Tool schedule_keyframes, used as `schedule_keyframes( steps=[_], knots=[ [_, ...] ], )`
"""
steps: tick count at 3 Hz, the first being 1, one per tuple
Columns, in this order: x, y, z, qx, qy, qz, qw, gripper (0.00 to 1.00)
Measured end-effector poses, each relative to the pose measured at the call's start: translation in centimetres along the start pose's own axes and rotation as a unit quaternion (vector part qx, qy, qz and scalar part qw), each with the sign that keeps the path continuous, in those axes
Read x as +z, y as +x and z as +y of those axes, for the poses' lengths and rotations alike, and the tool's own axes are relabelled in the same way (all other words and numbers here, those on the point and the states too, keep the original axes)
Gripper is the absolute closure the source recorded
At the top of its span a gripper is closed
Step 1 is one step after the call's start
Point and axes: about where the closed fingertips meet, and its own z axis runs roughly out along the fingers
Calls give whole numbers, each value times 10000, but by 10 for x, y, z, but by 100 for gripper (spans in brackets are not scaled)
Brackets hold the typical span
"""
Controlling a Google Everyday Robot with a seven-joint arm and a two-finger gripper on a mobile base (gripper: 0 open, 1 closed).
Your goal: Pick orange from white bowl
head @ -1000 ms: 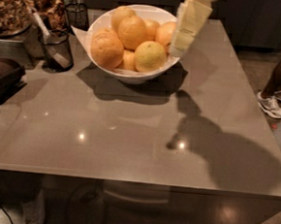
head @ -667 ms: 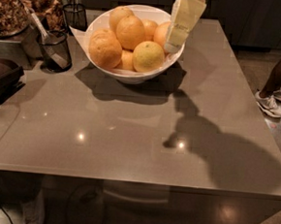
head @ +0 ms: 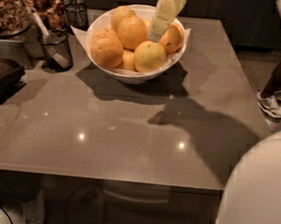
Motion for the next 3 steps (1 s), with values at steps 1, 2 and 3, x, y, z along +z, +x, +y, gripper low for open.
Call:
schedule_keyframes(
  steps=[1,2,3],
  knots=[
    [0,-4,-5,-5,76,-74,9999,0],
    [4,-10,-11,45,161,-171,9997,0],
    [22,-31,-26,217,115,-348,9991,0]
  ],
)
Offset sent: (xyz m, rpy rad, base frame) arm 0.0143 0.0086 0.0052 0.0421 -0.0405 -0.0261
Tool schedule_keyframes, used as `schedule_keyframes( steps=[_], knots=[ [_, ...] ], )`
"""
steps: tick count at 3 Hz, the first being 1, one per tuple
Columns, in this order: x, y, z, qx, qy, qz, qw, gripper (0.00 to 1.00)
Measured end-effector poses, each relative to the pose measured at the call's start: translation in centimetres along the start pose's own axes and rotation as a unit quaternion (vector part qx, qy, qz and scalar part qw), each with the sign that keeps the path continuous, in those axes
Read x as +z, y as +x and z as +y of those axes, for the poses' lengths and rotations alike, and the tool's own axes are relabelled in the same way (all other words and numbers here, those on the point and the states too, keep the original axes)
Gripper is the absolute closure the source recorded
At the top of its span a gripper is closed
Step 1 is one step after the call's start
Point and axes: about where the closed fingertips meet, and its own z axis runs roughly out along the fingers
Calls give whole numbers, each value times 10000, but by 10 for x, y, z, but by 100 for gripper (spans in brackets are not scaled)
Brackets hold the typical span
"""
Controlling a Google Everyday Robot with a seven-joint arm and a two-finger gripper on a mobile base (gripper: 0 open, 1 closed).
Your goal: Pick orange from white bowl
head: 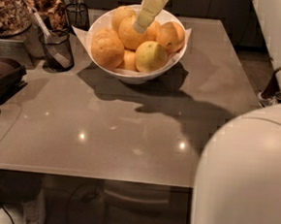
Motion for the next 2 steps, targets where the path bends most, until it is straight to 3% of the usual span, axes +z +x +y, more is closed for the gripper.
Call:
schedule_keyframes(
  steps=[1,2],
  knots=[
    [13,-13,-14,172,-83,-152,9997,0],
    [24,-19,-21,335,-174,-240,9990,17]
  ],
)
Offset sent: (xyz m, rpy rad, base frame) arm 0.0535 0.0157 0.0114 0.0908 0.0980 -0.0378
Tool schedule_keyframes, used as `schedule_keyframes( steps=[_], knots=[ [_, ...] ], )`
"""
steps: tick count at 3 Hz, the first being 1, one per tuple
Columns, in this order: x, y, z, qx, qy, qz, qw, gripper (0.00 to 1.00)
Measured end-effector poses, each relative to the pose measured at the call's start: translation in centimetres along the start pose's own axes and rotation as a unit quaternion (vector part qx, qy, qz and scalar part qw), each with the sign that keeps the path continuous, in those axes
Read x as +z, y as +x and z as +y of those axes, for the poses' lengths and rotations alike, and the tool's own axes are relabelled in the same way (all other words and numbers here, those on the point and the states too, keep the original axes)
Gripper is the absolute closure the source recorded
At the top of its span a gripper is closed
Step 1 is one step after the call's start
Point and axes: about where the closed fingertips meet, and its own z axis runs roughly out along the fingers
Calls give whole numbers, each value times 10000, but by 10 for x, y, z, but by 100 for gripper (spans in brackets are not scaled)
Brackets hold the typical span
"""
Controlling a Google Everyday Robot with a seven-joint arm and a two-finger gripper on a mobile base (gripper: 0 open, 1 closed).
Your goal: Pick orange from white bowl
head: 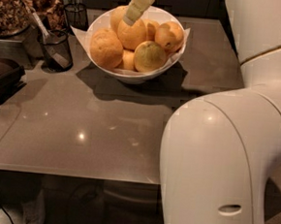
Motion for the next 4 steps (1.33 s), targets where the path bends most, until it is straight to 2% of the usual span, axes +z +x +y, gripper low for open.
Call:
schedule_keyframes(
  steps=[2,3,4],
  knots=[
    [15,1,-8,270,-110,-40,9996,19],
    [28,-1,-6,299,-213,9,9993,23],
    [37,0,-7,334,-246,64,9991,32]
  ],
)
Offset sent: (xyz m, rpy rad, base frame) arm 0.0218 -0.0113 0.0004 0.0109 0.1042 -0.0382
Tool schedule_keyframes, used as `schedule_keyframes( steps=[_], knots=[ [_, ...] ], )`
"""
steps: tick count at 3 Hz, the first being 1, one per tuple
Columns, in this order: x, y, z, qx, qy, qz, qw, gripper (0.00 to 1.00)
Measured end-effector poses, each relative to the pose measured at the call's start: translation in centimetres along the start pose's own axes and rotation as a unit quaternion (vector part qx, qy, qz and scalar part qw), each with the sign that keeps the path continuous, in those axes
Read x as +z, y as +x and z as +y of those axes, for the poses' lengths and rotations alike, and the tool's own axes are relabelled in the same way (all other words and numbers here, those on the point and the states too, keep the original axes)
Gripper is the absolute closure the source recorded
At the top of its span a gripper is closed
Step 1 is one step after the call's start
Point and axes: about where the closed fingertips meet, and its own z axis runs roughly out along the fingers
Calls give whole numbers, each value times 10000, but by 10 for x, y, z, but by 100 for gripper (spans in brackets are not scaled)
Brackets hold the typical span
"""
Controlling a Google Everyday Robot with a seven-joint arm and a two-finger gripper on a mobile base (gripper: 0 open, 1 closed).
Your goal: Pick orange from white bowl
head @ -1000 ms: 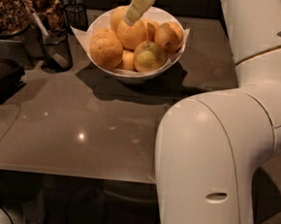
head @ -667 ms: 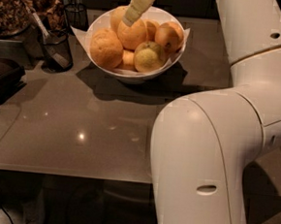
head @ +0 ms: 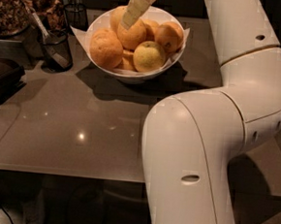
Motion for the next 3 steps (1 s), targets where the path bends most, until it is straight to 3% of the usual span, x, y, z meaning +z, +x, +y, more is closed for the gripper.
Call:
schedule_keyframes(
  steps=[1,3],
  knots=[
    [5,2,-4,26,65,114,9999,36],
    [17,9,-5,-2,101,465,9989,34]
  ],
)
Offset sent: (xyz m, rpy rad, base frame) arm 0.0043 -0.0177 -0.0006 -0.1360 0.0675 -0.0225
